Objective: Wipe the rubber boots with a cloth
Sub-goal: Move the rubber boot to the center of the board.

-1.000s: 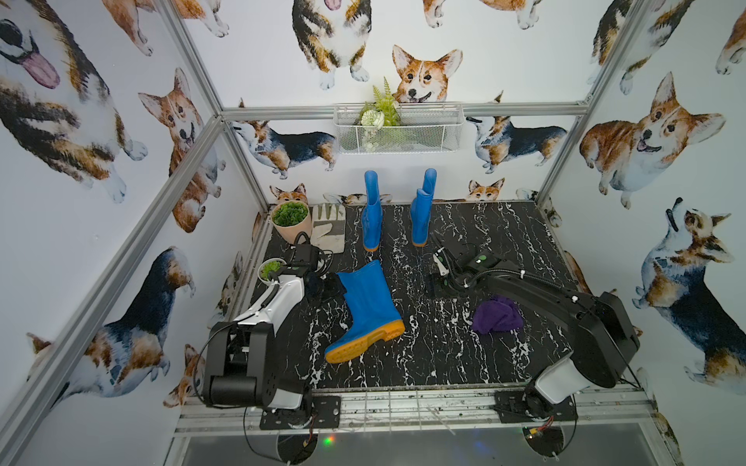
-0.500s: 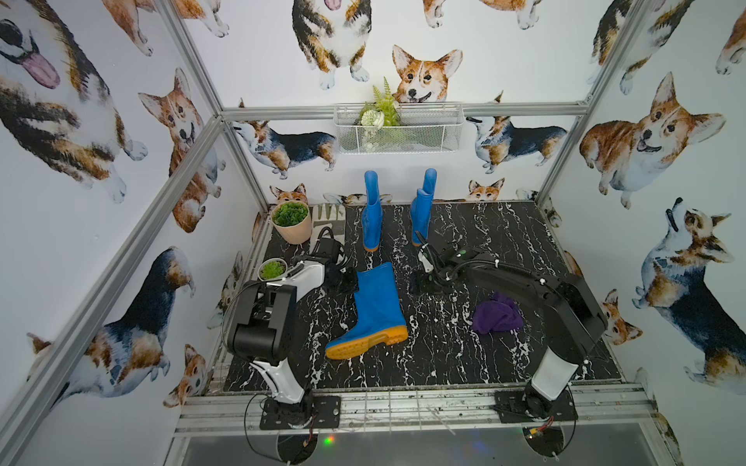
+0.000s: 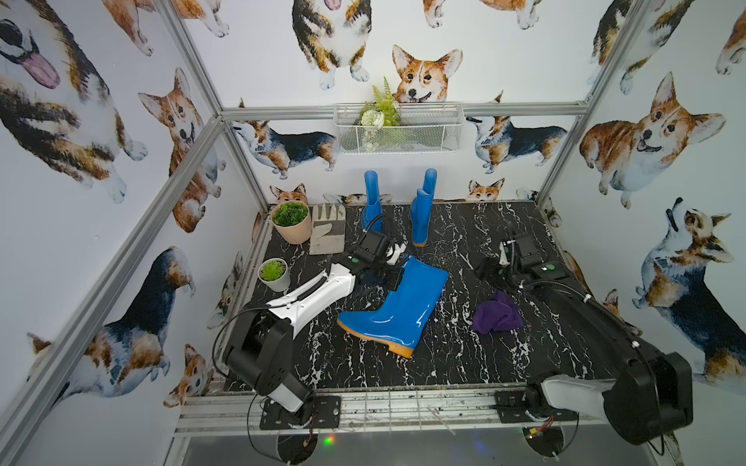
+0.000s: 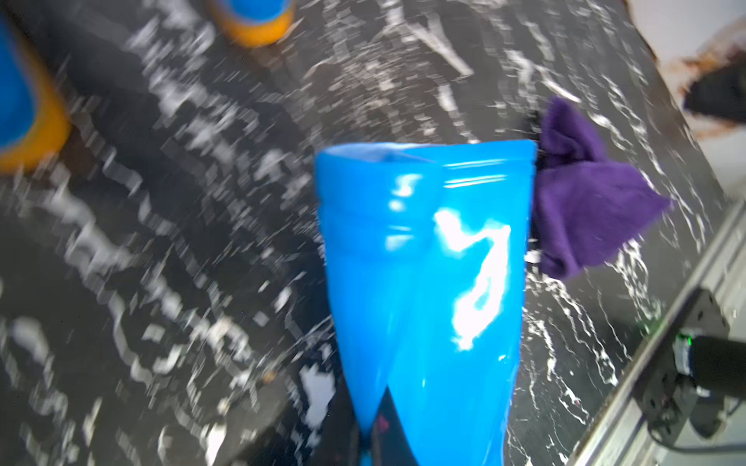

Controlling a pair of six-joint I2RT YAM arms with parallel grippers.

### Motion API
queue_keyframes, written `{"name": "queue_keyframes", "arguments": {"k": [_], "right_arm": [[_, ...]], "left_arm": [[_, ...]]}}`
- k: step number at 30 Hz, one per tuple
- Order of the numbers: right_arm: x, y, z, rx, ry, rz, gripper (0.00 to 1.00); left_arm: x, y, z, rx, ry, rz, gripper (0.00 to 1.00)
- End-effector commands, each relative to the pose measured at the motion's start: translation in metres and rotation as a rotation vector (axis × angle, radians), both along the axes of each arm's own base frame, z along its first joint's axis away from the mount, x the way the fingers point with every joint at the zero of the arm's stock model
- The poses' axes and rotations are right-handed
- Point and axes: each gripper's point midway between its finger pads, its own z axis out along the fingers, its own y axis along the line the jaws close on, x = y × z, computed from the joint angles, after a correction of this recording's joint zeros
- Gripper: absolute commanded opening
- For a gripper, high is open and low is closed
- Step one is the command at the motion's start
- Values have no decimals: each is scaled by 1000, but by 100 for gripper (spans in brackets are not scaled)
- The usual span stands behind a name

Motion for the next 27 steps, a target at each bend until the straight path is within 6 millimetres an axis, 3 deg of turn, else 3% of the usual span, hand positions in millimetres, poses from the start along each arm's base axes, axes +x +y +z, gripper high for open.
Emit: {"name": "queue_keyframes", "arguments": {"k": [1,2,4,6,9,12,16,21,24,27], "right_arm": [[-14,-25,10,-63,-15,-32,68],[-16,-27,11,-72,-13,-32,68],[-21,-30,9,-87,0,-29,68],[-25,-32,4,-102,20,-30,69],[-33,-44,-4,-152,63,-71,77],[-46,-64,-15,-207,118,-148,85],[-68,-73,-38,-187,218,-173,88],[-80,-67,-72,-168,323,-155,88],[-79,-67,-95,-178,384,-165,82],[-78,-66,-117,-181,423,-163,62]], "left_arm": [[-2,-41,8,59,-112,-188,0],[-4,-52,9,66,-124,-216,3],[-5,-74,10,109,-157,-256,27],[-6,-86,15,166,-204,-260,44],[-9,-86,24,198,-205,-222,54],[-14,-65,35,193,-204,-127,60],[-30,-12,31,184,-144,76,63],[-72,49,-12,148,66,326,63],[-94,57,-30,27,165,401,63],[-108,46,-46,-134,237,405,64]]}}
